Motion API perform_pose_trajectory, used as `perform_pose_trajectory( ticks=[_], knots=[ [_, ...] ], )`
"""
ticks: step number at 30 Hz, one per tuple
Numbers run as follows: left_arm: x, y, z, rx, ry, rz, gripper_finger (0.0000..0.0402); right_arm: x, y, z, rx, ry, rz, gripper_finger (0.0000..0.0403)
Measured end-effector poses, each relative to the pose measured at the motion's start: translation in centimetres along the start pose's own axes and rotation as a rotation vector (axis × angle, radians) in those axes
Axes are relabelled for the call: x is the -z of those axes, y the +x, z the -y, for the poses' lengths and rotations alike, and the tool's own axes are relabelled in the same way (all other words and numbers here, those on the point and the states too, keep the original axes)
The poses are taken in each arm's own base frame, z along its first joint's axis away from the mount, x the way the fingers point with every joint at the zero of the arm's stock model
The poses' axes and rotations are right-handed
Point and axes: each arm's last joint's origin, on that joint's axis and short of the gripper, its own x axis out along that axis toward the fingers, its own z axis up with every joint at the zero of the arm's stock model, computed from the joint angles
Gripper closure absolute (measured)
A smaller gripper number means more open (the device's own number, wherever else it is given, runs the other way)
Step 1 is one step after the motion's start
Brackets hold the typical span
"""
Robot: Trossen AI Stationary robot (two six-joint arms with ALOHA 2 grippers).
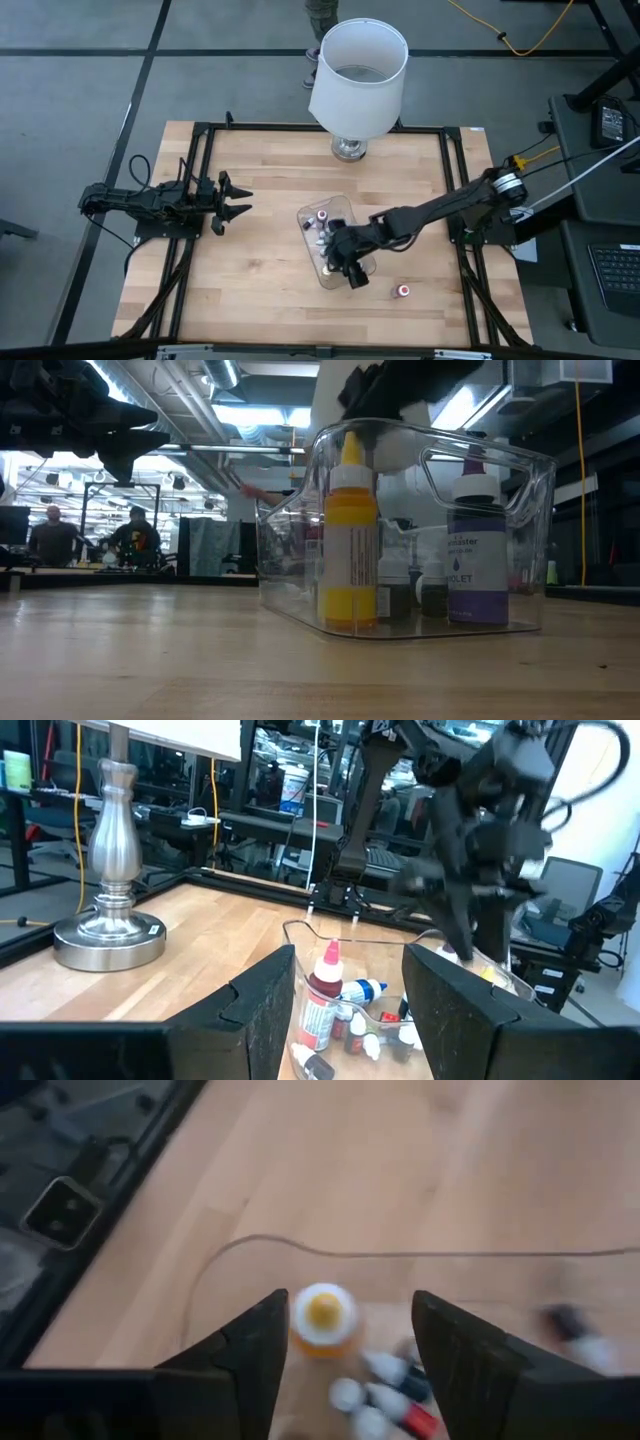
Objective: Pick & Place food coloring
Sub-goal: Put the big orange food coloring bottle into the transparent bin
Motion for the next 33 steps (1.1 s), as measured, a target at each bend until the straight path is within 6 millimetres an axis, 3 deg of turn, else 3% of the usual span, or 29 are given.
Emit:
perform_pose_trajectory(
  ticks=[9,18,27,33],
  knots=[
    [0.0,0.0,0.0,0.0,0.0,-0.001,0.0219,-0.2,-6.7,0.0,0.166,-0.001,-0.024,0.019],
    [0.0,0.0,0.0,-0.001,0.0,-0.002,0.0219,2.7,-12.8,-3.2,0.27,0.047,-0.216,0.019],
    [0.0,0.0,0.0,0.0,0.0,0.0,0.0219,10.0,-13.6,-7.2,0.124,0.234,-0.3,0.019],
    [0.0,0.0,0.0,0.0,0.0,-0.002,0.0219,11.9,-13.7,-9.8,0.0,0.241,-0.234,0.0168]
  ],
)
